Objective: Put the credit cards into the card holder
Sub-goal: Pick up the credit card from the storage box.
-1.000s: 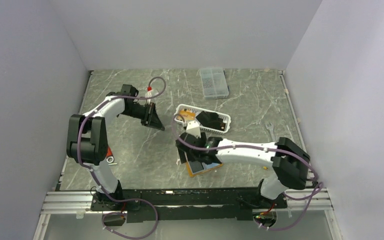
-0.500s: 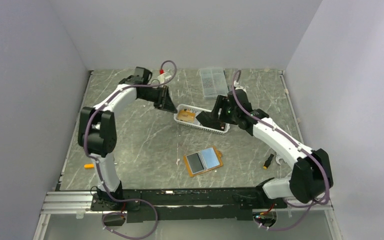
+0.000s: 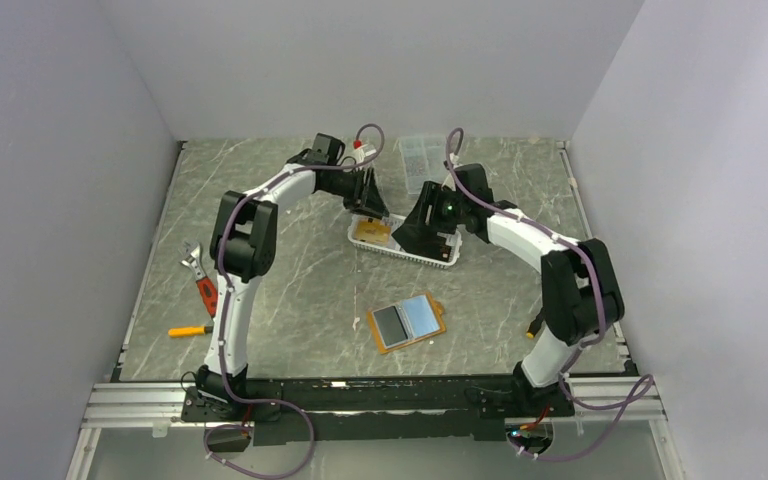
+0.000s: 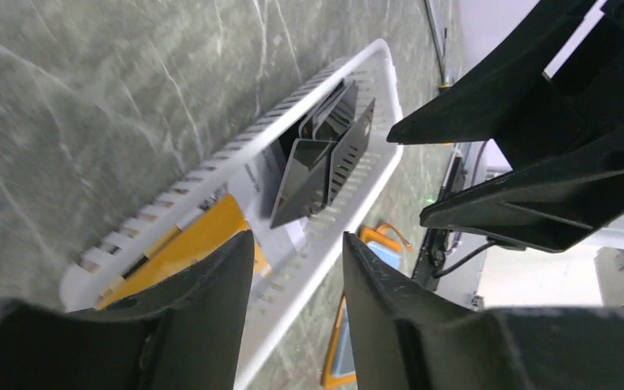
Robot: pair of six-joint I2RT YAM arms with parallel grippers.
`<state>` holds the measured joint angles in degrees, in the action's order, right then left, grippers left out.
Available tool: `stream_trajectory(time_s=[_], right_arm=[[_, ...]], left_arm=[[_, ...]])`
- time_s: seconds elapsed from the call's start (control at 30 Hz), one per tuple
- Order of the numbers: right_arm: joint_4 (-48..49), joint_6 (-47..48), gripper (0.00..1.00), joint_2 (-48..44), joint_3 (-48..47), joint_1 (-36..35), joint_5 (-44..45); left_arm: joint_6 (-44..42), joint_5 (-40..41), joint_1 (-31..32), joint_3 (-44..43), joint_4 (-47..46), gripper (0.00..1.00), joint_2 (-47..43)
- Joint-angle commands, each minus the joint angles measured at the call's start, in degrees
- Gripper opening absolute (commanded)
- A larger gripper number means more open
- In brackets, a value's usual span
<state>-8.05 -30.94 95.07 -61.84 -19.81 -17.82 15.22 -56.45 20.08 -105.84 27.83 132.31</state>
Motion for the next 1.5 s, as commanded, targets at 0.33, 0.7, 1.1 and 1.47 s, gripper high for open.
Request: stream_trajectory(time_s=[0.33,0.7,1.1,1.47], right_arm=[[11.1,0.1,0.51,4.4,4.2,3.2,-5.7],[13.9,-1.2,0.34,5.2,8.9,4.9,-5.1],[16.8,-2.9,0.31,7.0,11.3,6.0,-6.5],[17.4,-3.4,0.29,6.5,12.9,6.8,-6.6]], left_arm=[[-3.8,2.0,2.9,-10.4,2.8,0.62,6.0],[-8.3,6.3,4.9,-10.1,6.0,0.58,6.3],[-12.3,7.1,6.8,-10.2,7.9,0.47,5.9],[-13.8,7.1,7.4,-9.8,8.8,0.05,4.4]])
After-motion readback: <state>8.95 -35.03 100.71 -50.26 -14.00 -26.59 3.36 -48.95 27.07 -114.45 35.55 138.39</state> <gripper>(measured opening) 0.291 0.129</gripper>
